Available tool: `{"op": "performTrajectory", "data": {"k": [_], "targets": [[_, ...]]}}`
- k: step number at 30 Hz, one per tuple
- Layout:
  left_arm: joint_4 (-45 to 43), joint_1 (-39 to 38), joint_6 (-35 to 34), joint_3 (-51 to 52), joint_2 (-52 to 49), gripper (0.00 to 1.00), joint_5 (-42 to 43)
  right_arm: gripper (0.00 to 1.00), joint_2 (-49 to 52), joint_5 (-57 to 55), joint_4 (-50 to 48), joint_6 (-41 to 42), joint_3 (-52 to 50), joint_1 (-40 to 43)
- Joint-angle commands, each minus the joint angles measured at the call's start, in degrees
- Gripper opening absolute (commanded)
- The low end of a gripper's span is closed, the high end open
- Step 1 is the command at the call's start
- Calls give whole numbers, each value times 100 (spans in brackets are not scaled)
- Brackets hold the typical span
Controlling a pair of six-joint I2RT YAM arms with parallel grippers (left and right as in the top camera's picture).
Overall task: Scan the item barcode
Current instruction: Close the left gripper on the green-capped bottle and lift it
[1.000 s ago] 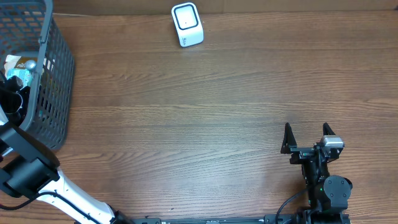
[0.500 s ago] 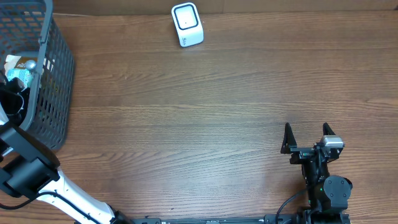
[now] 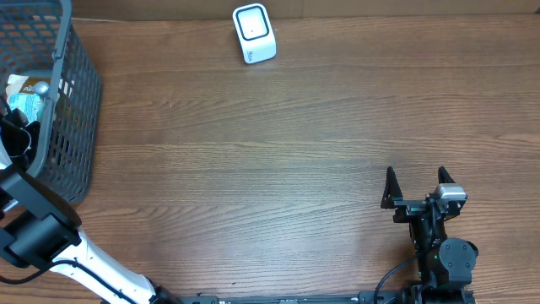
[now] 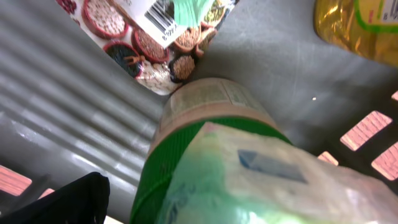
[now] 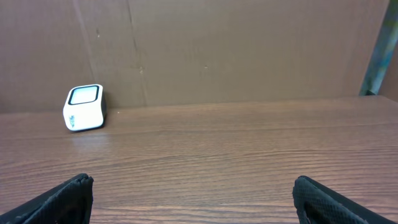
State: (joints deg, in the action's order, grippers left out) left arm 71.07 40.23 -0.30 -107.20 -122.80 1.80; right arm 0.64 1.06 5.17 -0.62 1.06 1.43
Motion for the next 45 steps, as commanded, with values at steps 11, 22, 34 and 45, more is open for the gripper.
{"op": "performTrajectory", "data": {"k": [11,22,34,45], "targets": [[-127,9,334,35,-66,89,118,100,-48,-57,-35,22,-61,20],[-177,-44,339,35,-66,90,120,100,-48,-59,-35,22,-61,20],[-365,-105,979,35,-66,90,573,100,-48,-59,-35,22,-61,20],[-407,-105,1193,168,-66,92,564,100,-48,-57,-35,22,-61,20]]}}
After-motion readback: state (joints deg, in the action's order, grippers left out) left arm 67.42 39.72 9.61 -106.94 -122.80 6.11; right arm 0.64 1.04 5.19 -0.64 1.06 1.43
